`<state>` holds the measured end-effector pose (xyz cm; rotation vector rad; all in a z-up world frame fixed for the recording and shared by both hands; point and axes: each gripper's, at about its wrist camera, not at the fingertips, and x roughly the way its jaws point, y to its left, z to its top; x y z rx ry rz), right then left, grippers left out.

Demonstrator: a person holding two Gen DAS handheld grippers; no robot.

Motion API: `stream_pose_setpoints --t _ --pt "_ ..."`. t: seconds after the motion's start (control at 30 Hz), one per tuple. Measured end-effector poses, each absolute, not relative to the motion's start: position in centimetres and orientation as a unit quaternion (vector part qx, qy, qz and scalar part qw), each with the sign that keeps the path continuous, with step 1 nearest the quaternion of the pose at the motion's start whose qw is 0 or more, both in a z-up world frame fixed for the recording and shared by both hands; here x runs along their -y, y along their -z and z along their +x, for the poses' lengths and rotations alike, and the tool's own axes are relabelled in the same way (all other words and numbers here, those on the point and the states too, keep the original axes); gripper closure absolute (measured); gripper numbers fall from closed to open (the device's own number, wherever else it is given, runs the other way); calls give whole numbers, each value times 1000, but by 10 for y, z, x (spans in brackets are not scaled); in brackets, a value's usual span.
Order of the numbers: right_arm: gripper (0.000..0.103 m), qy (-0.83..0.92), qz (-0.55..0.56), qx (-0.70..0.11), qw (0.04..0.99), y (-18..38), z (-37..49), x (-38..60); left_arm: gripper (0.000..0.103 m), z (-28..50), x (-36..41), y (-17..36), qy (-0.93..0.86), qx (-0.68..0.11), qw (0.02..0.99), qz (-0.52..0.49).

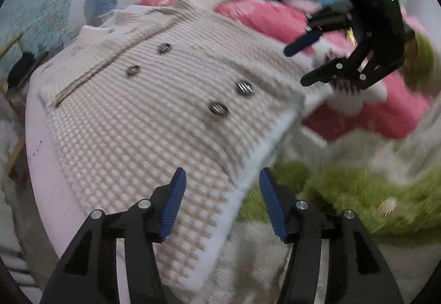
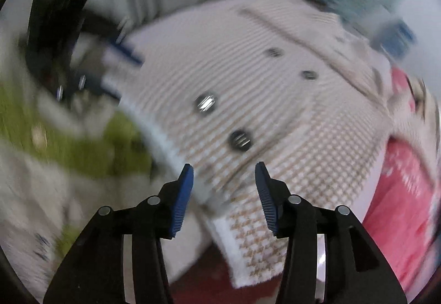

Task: Fold large clothes

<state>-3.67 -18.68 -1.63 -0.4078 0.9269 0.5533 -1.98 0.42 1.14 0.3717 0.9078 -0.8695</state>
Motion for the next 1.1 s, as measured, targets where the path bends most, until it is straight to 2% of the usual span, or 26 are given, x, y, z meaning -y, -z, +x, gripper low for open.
stream_pose_setpoints --t 0.07,0.2,0.37,0.43,0.5,0.57,0.67,0.83,1.1 --pt "51 -221 -118 -440 862 11 -18 211 48 -5 -2 -13 387 -425 802 160" --pt "51 -75 11 -454 888 19 7 271 48 17 9 -14 381 -410 815 152" --pt "51 39 88 -465 880 45 20 312 48 31 46 -14 420 -390 808 138" --pt "56 48 108 -474 872 58 24 314 48 30 68 -10 437 -382 799 157" --pt "66 57 109 -488 864 71 26 309 48 28 88 -5 448 -372 792 182" --pt "83 63 101 -499 858 80 32 304 48 27 101 1 461 -368 783 196" --pt "95 78 73 -498 861 76 30 298 48 28 118 12 476 -380 766 205" --pt "97 122 -19 -473 873 46 31 282 48 25 125 24 484 -399 751 208" --pt "95 158 -120 -497 845 84 42 274 48 20 127 31 485 -395 749 219"
